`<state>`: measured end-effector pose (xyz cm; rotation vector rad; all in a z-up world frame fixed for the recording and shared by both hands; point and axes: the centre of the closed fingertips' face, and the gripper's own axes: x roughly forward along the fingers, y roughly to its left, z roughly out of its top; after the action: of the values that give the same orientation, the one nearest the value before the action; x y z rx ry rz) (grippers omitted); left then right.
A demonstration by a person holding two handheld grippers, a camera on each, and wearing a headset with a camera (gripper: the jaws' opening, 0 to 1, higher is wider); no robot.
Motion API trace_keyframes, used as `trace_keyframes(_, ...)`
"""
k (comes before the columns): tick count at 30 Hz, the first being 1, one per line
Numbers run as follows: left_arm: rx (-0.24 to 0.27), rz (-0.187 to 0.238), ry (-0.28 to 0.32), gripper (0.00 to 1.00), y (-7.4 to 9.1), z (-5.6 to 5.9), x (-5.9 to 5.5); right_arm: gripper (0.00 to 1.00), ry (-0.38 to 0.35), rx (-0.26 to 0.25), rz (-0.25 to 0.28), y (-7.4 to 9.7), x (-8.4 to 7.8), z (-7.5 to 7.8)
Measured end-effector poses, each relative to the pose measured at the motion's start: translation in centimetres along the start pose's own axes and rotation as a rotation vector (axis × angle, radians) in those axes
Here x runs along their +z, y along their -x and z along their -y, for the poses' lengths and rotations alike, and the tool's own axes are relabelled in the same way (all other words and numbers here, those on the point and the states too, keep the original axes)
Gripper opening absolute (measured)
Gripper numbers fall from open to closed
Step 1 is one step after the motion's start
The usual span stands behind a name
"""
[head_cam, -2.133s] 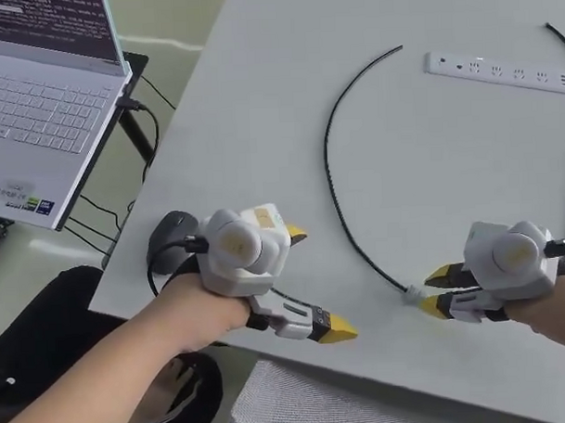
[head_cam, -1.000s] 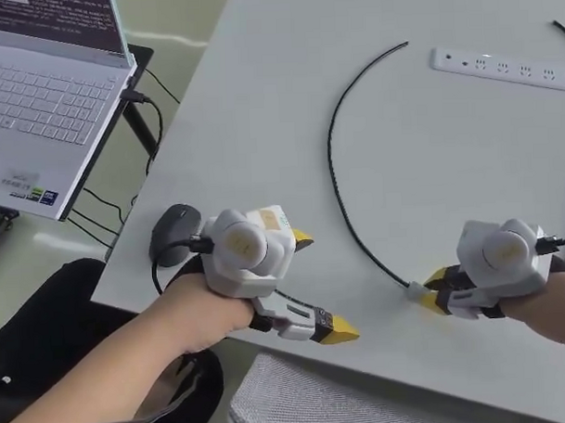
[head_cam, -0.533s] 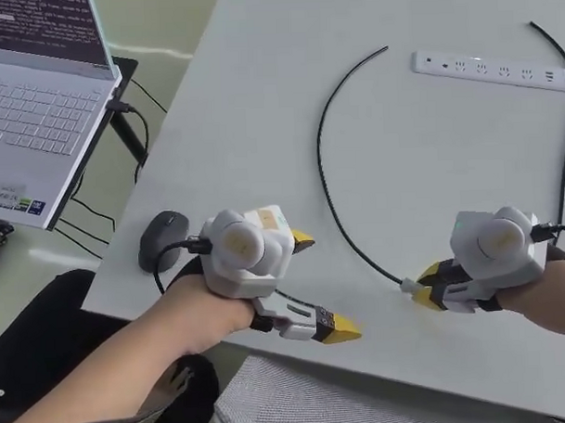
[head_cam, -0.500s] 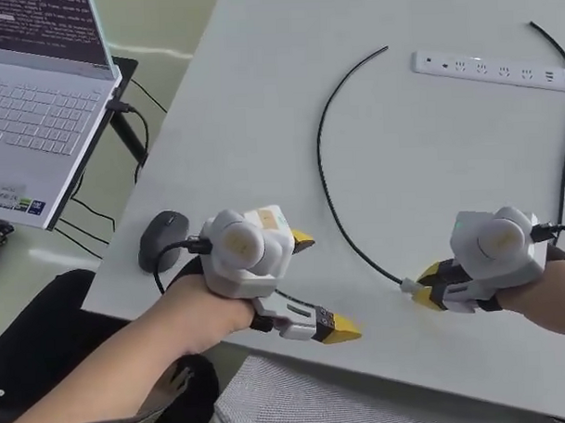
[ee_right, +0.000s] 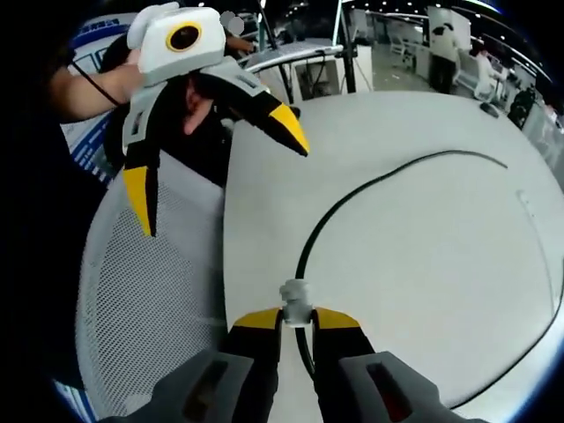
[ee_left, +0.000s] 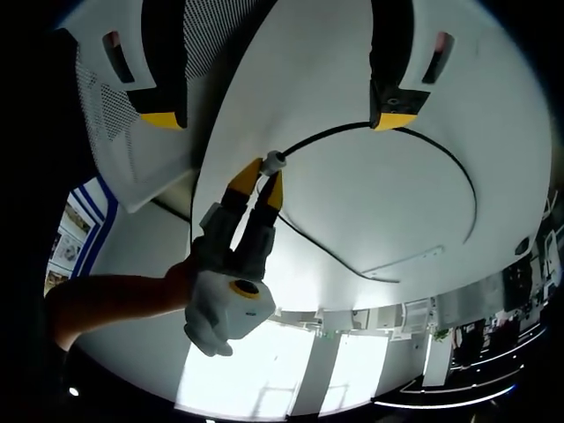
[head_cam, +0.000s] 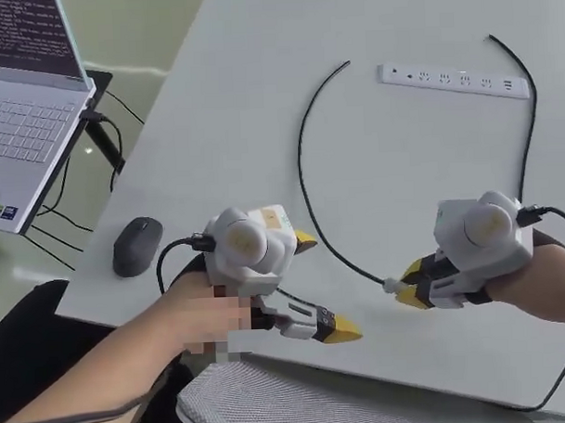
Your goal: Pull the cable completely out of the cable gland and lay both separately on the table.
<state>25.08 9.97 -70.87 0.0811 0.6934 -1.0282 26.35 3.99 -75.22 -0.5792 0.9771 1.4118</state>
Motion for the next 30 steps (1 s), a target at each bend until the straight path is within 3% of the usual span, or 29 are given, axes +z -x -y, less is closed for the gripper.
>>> trace_keyframes(13, -0.026, 0.025, -0.020, 0.82, -2.1, 2.6, 2.4, 0.08, 0.037, 0.037, 0.014, 3.5, -0.4, -1.8)
trace_keyframes(18, -0.039, 0.057, -0.018, 0.84, -2.6, 3.8, 3.6, 0.08, 0.049, 0.046, 0.030, 4.6, -0.5, -2.1)
trace_keyframes(23, -0.047, 0.049, -0.041, 0.82, -3.3, 4.7, 4.1, 0.08, 0.070, 0.060, 0.038, 5.6, -0.6, -2.6)
trace_keyframes(30, -0.075, 0.069, -0.059, 0.82, -4.6, 5.8, 5.2, 0.08, 0.099, 0.078, 0.045, 6.7, -0.9, -3.3)
